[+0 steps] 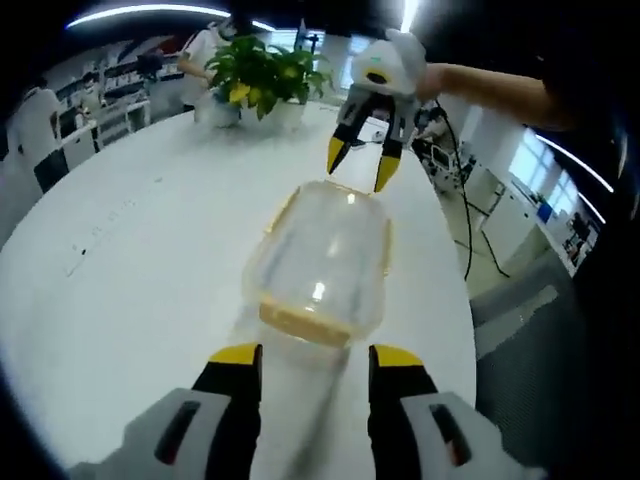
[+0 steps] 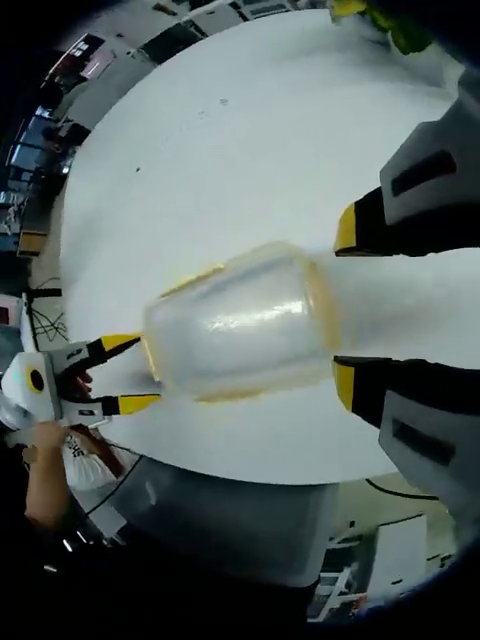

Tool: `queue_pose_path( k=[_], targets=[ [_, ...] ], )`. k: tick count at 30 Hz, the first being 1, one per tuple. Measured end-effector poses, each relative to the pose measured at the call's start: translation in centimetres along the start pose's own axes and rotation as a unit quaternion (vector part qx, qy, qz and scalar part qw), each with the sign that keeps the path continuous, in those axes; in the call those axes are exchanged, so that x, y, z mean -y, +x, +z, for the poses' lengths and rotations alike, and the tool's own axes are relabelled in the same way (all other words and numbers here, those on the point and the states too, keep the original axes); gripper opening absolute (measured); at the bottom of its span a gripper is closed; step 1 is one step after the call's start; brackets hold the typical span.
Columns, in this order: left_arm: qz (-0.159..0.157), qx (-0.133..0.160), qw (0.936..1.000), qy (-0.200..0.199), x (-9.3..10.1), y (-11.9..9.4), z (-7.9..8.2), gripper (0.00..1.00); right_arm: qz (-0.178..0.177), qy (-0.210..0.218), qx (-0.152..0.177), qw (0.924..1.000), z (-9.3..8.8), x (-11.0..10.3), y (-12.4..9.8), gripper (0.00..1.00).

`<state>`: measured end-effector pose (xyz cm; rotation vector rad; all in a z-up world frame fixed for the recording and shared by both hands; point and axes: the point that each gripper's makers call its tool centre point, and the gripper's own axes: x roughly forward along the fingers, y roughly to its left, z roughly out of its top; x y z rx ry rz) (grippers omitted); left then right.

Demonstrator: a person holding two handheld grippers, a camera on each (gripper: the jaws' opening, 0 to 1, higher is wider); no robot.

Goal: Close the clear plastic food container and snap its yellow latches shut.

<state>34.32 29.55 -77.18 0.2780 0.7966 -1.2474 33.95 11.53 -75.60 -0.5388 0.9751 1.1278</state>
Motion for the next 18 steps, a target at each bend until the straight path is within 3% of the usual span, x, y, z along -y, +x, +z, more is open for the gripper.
queue_pose_path(
  k=[4,7,9,12,15,18],
  targets=[
    [0.003,0.028,0.9973,-0.068,0.0,0.1,0.8,0.37,-0.006,0.039,0.022,0.9990,0.4,0.0,0.0,0.36],
    [0.010,0.056,0.9859,-0.158,-0.2,0.3,1.4,0.37,-0.005,0.076,0.024,0.9968,-0.1,-0.2,0.4,0.35],
    [0.018,0.061,0.9791,-0.193,-0.5,0.5,1.2,0.37,-0.007,0.089,0.033,0.9954,-0.2,-0.2,0.6,0.35],
    [0.022,0.061,0.9773,-0.202,-0.4,0.8,1.0,0.35,-0.008,0.114,0.039,0.9927,-0.4,-0.1,0.8,0.33],
    [0.025,0.067,0.9759,-0.206,-0.3,0.9,1.1,0.28,-0.008,0.114,0.034,0.9928,-0.6,-0.2,1.1,0.32],
    [0.035,0.063,0.9728,-0.220,-0.3,1.0,0.9,0.29,-0.008,0.118,0.039,0.9922,-0.4,0.0,1.3,0.32]
  ],
)
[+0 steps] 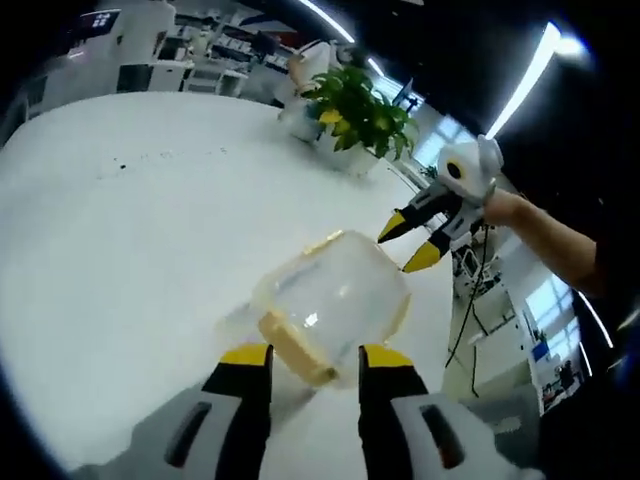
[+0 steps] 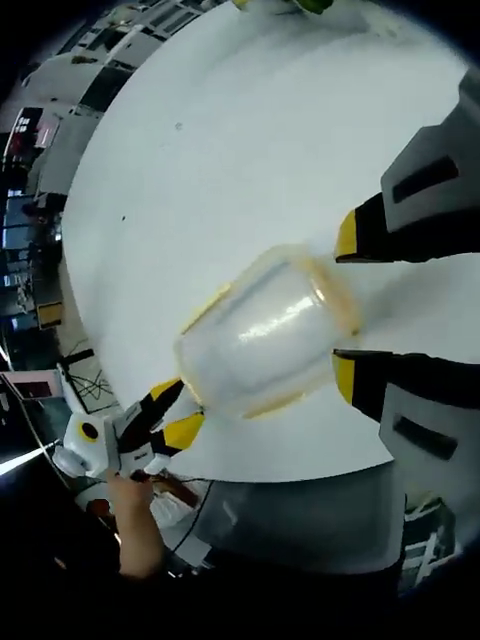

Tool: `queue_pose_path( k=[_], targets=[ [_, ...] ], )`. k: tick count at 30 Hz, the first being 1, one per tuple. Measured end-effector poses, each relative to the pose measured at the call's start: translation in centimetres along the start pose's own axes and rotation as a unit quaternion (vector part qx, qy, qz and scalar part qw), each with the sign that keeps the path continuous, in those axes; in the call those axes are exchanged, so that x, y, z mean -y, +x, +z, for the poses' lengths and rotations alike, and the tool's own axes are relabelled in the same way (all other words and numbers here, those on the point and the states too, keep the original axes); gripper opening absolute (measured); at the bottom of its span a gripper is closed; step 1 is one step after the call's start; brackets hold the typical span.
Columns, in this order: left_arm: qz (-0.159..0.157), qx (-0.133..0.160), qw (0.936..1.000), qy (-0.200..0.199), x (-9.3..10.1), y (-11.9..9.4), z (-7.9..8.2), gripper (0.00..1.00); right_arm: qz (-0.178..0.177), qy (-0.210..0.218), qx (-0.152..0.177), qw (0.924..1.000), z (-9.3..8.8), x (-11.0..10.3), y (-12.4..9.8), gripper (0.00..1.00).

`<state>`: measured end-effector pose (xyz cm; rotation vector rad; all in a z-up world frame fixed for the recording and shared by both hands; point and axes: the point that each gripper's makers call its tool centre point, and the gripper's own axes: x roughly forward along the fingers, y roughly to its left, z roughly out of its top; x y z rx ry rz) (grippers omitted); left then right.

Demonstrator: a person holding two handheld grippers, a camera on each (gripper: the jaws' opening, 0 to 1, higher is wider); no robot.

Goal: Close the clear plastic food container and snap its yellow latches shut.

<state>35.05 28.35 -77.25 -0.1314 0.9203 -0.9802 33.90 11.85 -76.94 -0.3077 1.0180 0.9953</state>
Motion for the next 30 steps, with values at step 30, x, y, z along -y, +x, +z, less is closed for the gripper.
queue_pose_path(
  k=[30],
  targets=[
    [0.034,-0.030,0.9990,-0.002,0.5,1.3,0.6,0.16,0.042,0.008,0.006,0.9991,0.6,-0.9,0.7,0.15]
  ],
)
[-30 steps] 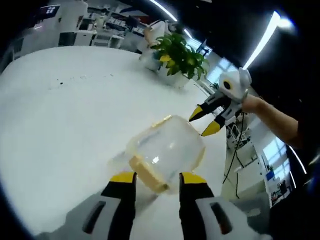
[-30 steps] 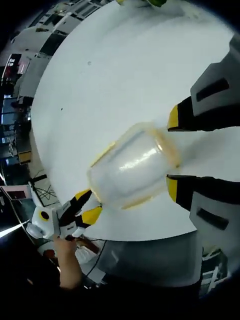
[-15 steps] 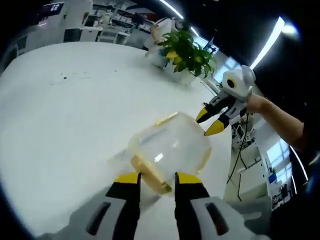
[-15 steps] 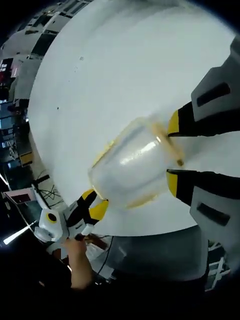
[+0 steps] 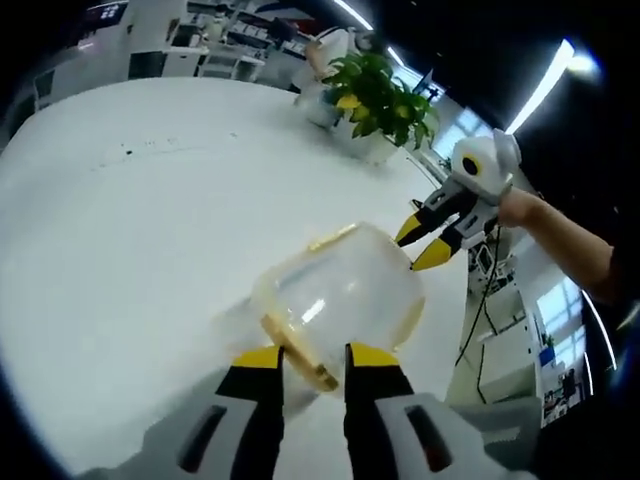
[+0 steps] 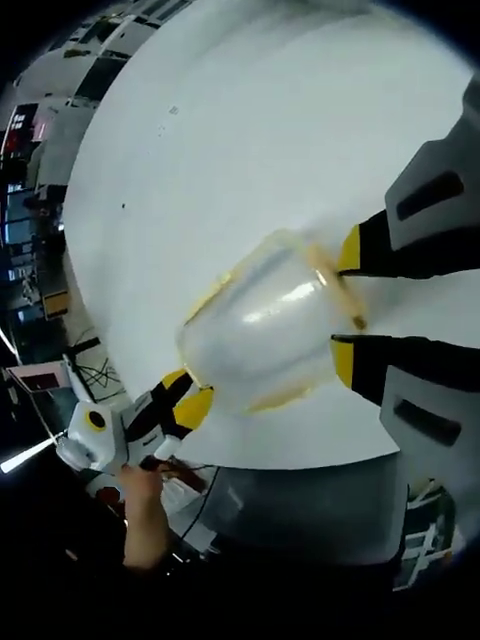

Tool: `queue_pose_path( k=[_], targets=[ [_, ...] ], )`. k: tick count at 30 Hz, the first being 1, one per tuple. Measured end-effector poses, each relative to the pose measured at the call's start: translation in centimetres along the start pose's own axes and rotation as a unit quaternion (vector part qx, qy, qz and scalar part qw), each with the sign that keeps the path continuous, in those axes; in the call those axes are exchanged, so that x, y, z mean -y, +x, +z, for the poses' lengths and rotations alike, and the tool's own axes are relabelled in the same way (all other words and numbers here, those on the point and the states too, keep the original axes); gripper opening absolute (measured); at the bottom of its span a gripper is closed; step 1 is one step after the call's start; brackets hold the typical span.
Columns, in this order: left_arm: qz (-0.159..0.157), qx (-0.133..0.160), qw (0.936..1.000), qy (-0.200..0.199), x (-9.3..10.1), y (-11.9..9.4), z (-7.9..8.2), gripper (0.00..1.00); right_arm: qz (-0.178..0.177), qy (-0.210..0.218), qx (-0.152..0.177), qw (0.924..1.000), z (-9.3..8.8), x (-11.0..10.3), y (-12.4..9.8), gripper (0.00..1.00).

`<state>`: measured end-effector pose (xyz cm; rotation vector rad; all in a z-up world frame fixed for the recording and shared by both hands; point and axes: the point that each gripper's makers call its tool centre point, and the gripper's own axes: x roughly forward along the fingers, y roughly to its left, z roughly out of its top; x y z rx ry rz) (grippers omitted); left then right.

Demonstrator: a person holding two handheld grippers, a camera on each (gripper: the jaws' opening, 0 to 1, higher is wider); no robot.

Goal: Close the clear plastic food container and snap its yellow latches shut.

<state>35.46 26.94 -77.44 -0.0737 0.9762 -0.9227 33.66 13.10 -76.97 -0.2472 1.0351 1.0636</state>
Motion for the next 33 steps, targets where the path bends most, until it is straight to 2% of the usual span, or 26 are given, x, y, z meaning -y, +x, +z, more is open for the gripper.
queue_pose_path(
  k=[1,2,4,10,14,17,26,33],
  targets=[
    [0.001,0.000,1.0000,0.001,0.2,0.0,0.0,0.15,0.002,0.005,0.000,1.0000,0.0,0.0,0.0,0.14],
    [-0.007,0.002,1.0000,-0.006,0.4,-0.2,-0.1,0.15,0.013,0.019,0.019,0.9995,0.6,-0.4,0.5,0.14],
    [-0.001,0.001,1.0000,-0.004,0.2,-0.5,-0.2,0.15,0.006,0.045,0.018,0.9988,0.0,-0.2,0.5,0.14],
    [-0.005,0.005,1.0000,-0.004,-0.1,-0.6,-0.5,0.16,-0.021,0.040,0.041,0.9981,-0.3,-0.2,0.5,0.15],
    [-0.008,0.006,0.9999,-0.008,-0.9,-1.1,-0.9,0.17,-0.025,0.050,0.049,0.9972,-0.3,-0.7,0.8,0.15],
    [-0.003,0.007,0.9999,-0.013,-1.4,-1.8,-1.3,0.18,-0.033,0.060,0.059,0.9959,0.2,-1.1,1.1,0.15],
    [0.015,-0.007,0.9998,-0.008,-3.9,-4.3,-3.0,0.19,-0.049,0.052,0.064,0.9954,2.4,-3.6,3.1,0.16],
    [0.025,-0.027,0.9993,-0.009,-6.1,-6.6,-4.1,0.19,-0.050,0.049,0.055,0.9960,4.2,-5.3,4.8,0.16]
  ],
)
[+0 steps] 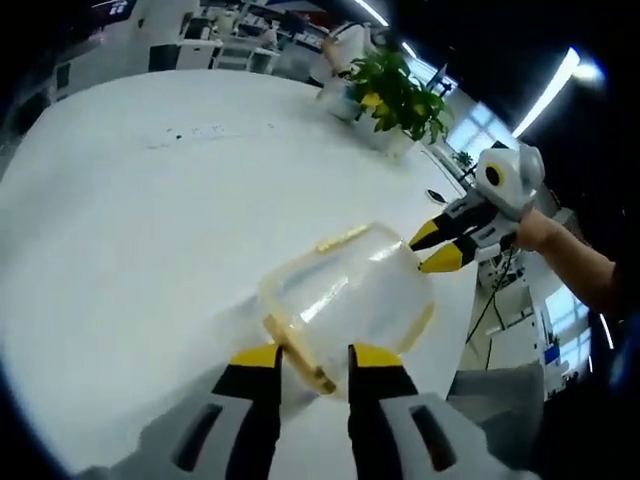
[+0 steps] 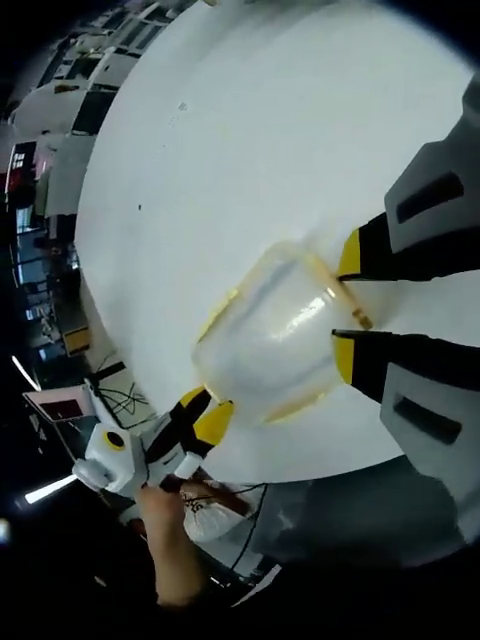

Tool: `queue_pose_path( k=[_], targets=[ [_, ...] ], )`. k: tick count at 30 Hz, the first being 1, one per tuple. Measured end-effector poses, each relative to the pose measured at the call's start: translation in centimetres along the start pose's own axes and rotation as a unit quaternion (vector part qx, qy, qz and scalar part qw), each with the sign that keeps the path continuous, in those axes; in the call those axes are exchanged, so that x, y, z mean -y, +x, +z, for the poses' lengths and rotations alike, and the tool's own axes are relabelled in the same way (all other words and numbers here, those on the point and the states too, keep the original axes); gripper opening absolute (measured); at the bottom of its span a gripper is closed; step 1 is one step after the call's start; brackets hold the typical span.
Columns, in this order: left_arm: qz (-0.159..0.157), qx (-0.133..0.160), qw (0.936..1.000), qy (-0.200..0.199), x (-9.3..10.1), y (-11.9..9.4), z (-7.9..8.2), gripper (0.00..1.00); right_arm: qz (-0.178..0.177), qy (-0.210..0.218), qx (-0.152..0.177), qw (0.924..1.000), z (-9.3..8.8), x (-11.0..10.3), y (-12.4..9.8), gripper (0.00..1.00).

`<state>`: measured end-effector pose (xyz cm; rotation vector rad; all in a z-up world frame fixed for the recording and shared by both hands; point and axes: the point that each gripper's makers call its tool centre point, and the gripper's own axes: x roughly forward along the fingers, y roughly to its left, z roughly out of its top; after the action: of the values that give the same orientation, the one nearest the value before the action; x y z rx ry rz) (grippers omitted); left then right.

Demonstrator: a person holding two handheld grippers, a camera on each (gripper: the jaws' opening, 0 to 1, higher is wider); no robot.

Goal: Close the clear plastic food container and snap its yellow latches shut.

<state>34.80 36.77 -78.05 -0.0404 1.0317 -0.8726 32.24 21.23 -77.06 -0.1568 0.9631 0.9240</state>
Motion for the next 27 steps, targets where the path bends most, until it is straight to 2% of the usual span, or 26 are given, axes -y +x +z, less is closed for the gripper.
queue_pose_path(
  k=[6,7,8,11,13,15,17,18,20,23,25,26,27],
  targets=[
    [0.008,0.006,0.9999,0.010,-0.7,-0.5,-0.2,0.19,0.003,0.000,-0.005,1.0000,0.4,0.0,0.6,0.17],
    [0.015,0.013,0.9993,0.033,-0.7,-0.5,0.1,0.19,-0.001,-0.030,-0.010,0.9995,0.3,0.2,0.4,0.17],
    [0.018,0.017,0.9988,0.042,-0.8,-0.6,0.2,0.20,-0.002,-0.041,-0.013,0.9991,0.4,0.1,0.5,0.18],
    [0.053,0.045,0.9923,0.103,-0.9,-1.4,1.3,0.15,-0.003,-0.075,-0.020,0.9970,0.5,0.3,0.4,0.18],
    [0.055,0.053,0.9917,0.104,-0.5,-1.7,1.8,0.16,-0.009,-0.103,-0.023,0.9944,0.7,0.4,0.1,0.10],
    [0.047,0.065,0.9846,0.156,0.6,-1.8,2.8,0.19,-0.002,-0.112,-0.012,0.9936,1.6,0.1,-0.1,0.06],
    [0.032,0.063,0.9771,0.201,1.8,-1.6,3.1,0.19,-0.007,-0.115,0.011,0.9932,2.9,0.3,-0.1,0.16],
    [0.036,0.062,0.9692,0.235,2.3,-1.5,3.4,0.19,-0.003,-0.122,0.014,0.9924,3.5,-0.1,-0.1,0.17],
    [0.023,0.060,0.9606,0.271,3.5,-0.9,3.7,0.19,0.006,-0.147,0.017,0.9890,4.4,-0.9,0.3,0.11],
    [-0.002,0.050,0.9607,0.273,5.1,0.4,3.8,0.21,0.015,-0.147,0.016,0.9889,5.3,-1.9,1.3,0.15],
    [-0.010,0.038,0.9571,0.287,5.8,1.2,3.8,0.22,0.021,-0.167,0.015,0.9856,5.8,-2.3,2.3,0.16],
    [-0.012,0.031,0.9517,0.305,6.0,1.6,3.7,0.22,0.020,-0.181,0.013,0.9832,6.1,-2.7,2.8,0.15],
    [-0.013,0.029,0.9503,0.310,6.1,1.7,3.7,0.22,0.021,-0.182,0.012,0.9830,6.3,-2.9,3.1,0.16]
  ],
)
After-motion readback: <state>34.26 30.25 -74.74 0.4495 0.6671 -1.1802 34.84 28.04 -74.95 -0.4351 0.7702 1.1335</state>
